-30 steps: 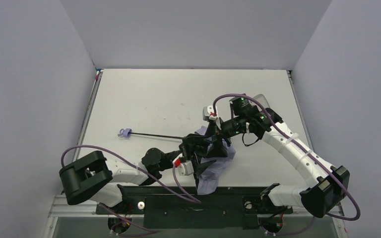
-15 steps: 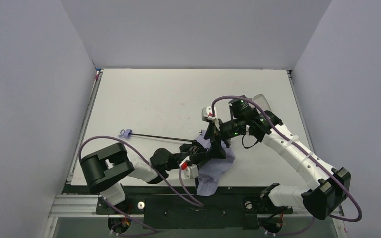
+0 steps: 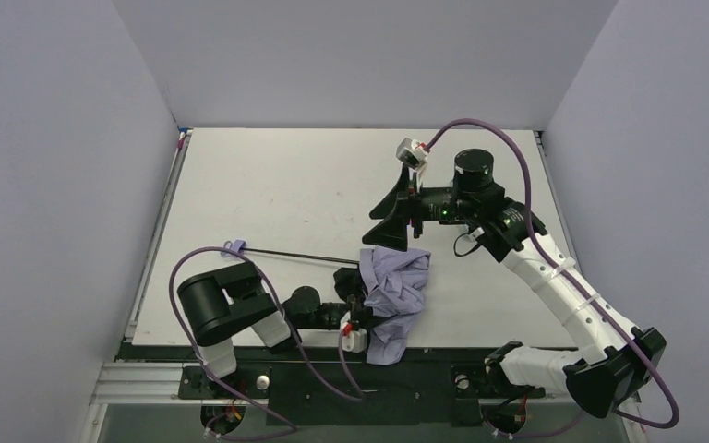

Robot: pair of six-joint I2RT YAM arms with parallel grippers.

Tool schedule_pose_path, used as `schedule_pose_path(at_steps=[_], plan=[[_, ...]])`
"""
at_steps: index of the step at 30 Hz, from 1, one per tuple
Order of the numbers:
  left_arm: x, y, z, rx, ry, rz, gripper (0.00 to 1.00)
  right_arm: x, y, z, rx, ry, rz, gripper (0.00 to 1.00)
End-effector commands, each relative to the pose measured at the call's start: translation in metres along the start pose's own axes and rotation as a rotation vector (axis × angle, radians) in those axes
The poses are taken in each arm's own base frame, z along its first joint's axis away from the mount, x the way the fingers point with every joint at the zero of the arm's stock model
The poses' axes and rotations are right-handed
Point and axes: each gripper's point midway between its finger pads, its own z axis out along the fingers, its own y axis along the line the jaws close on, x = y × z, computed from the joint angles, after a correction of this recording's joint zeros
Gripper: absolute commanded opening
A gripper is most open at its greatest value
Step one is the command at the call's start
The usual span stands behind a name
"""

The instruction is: Open the umbrella

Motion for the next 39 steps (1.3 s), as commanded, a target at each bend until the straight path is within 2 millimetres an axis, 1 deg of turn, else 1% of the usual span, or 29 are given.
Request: schedule_pose_path(at_steps=[1, 2, 3, 4, 5, 6, 7, 8, 9, 10, 11, 12, 13, 15, 18, 19, 20, 21, 22, 23, 24, 25, 26, 27, 28, 29, 31, 35, 39], plan=[[-0.023, 0.042, -0.007, -0.127, -0.026, 0.053, 0.30, 0.006, -0.043, -0.013, 0.175, 0.061, -0.049, 0.74], [-0.036, 0.059, -0.013, -0.168, -0.045, 0.072, 0.39, 0.022, -0.053, -0.021, 0.221, 0.120, -0.025, 0.73], [-0.032, 0.059, -0.015, -0.155, -0.014, 0.044, 0.52, 0.026, -0.063, -0.026, 0.251, 0.149, -0.090, 0.73], [-0.048, 0.078, -0.023, -0.196, -0.035, 0.059, 0.65, 0.033, -0.070, -0.033, 0.280, 0.177, -0.083, 0.73], [-0.040, 0.074, -0.026, -0.162, 0.010, 0.002, 0.72, 0.035, -0.076, -0.037, 0.299, 0.189, -0.115, 0.73], [-0.062, 0.092, -0.033, -0.190, -0.024, 0.014, 0.85, 0.036, -0.082, -0.042, 0.320, 0.198, -0.112, 0.72], [-0.051, 0.083, -0.038, -0.153, 0.038, -0.042, 0.89, 0.034, -0.088, -0.045, 0.345, 0.204, -0.133, 0.72], [-0.070, 0.096, -0.048, -0.185, 0.015, -0.031, 0.94, 0.036, -0.093, -0.045, 0.356, 0.219, -0.127, 0.71], [-0.065, 0.090, -0.053, -0.162, 0.054, -0.070, 0.95, 0.030, -0.096, -0.046, 0.371, 0.219, -0.150, 0.71], [-0.083, 0.102, -0.064, -0.200, 0.032, -0.050, 0.96, 0.031, -0.099, -0.043, 0.372, 0.235, -0.147, 0.70], [-0.078, 0.095, -0.071, -0.184, 0.077, -0.086, 0.97, 0.022, -0.103, -0.044, 0.399, 0.233, -0.173, 0.70], [-0.095, 0.106, -0.083, -0.230, 0.063, -0.066, 0.97, 0.023, -0.105, -0.037, 0.397, 0.248, -0.179, 0.69], [-0.085, 0.097, -0.092, -0.217, 0.124, -0.115, 0.97, 0.015, -0.105, -0.031, 0.411, 0.251, -0.216, 0.69], [-0.087, 0.104, -0.114, -0.299, 0.181, -0.163, 1.00, 0.005, -0.109, -0.018, 0.439, 0.269, -0.289, 0.66], [-0.090, 0.141, -0.161, -0.585, 0.268, -0.324, 0.97, -0.008, -0.113, 0.007, 0.455, 0.299, -0.393, 0.63], [-0.091, 0.150, -0.171, -0.653, 0.278, -0.366, 0.97, -0.014, -0.103, 0.015, 0.444, 0.313, -0.423, 0.62], [-0.094, 0.168, -0.192, -0.789, 0.298, -0.457, 0.97, -0.004, -0.110, 0.028, 0.426, 0.365, -0.421, 0.59], [-0.089, 0.180, -0.213, -0.889, 0.324, -0.501, 0.97, -0.005, -0.101, 0.037, 0.395, 0.388, -0.426, 0.57], [-0.098, 0.189, -0.223, -0.950, 0.297, -0.584, 0.97, 0.000, -0.105, 0.049, 0.375, 0.418, -0.424, 0.56], [-0.093, 0.202, -0.249, -1.059, 0.307, -0.615, 0.97, 0.012, -0.101, 0.058, 0.342, 0.457, -0.415, 0.54], [-0.099, 0.208, -0.258, -1.107, 0.271, -0.688, 0.97, 0.024, -0.107, 0.069, 0.322, 0.496, -0.412, 0.54], [-0.093, 0.218, -0.286, -1.221, 0.287, -0.718, 0.97, 0.034, -0.102, 0.078, 0.295, 0.526, -0.419, 0.53], [-0.095, 0.221, -0.294, -1.262, 0.273, -0.782, 0.97, 0.049, -0.109, 0.087, 0.273, 0.567, -0.417, 0.53], [-0.089, 0.226, -0.318, -1.356, 0.286, -0.808, 0.97, 0.066, -0.111, 0.097, 0.247, 0.607, -0.409, 0.53], [-0.091, 0.227, -0.323, -1.373, 0.270, -0.851, 0.97, 0.073, -0.113, 0.102, 0.231, 0.630, -0.420, 0.53], [-0.086, 0.230, -0.345, -1.457, 0.279, -0.867, 0.97, 0.091, -0.115, 0.109, 0.209, 0.679, -0.410, 0.53], [-0.084, 0.232, -0.371, -1.563, 0.285, -0.912, 0.97, 0.112, -0.119, 0.117, 0.180, 0.741, -0.414, 0.53], [-0.062, 0.221, -0.403, -1.700, 0.351, -1.066, 0.97, 0.147, -0.128, 0.130, 0.148, 0.848, -0.436, 0.53], [-0.053, 0.219, -0.408, -1.700, 0.341, -1.119, 0.97, 0.170, -0.143, 0.141, 0.151, 0.907, -0.435, 0.54]])
